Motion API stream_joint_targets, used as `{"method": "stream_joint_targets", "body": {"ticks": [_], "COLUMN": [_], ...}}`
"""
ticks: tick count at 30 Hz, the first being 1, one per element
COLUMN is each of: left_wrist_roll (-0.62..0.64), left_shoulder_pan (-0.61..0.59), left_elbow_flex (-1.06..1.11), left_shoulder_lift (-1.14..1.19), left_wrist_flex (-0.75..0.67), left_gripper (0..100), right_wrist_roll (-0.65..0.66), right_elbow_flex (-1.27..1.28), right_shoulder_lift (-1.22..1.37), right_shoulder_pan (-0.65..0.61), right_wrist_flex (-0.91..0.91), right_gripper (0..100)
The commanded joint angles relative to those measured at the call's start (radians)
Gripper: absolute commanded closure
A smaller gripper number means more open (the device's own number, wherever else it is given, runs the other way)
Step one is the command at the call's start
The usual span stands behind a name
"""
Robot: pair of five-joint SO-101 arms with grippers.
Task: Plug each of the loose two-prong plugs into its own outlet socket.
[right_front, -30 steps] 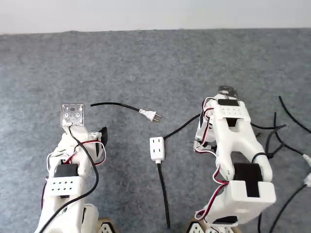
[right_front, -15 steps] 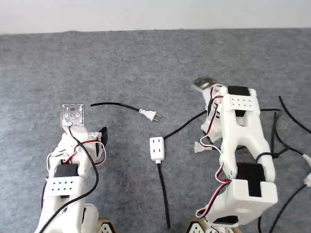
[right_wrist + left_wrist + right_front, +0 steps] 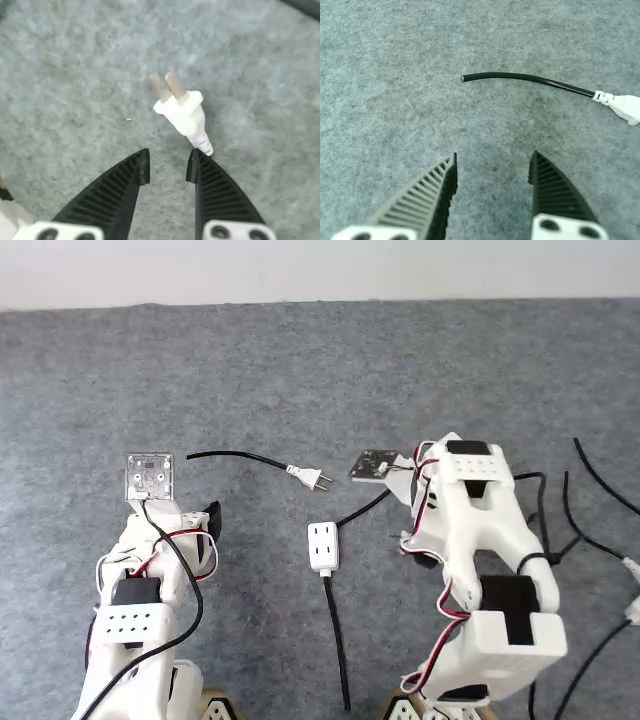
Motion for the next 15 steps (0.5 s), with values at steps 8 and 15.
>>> {"method": "stream_joint_targets", "body": {"ticks": [8, 15], "left_wrist_roll": [-0.009, -0.009], "left_shoulder_pan": [0.0, 0.0], "left_elbow_flex": [-0.018, -0.018], "left_shoulder_lift": [-0.008, -0.008], "left_wrist_flex": [-0.023, -0.023], "left_gripper": [77, 77], "right_wrist_roll": [-0.048, -0.052], "right_elbow_flex": [0.017, 0.017], "right_shoulder_lift": [-0.008, -0.018], "right_shoulder_pan": [0.065, 0.021], "right_wrist_flex": [-0.206, -0.217], "right_gripper": [85.2, 85.2]}}
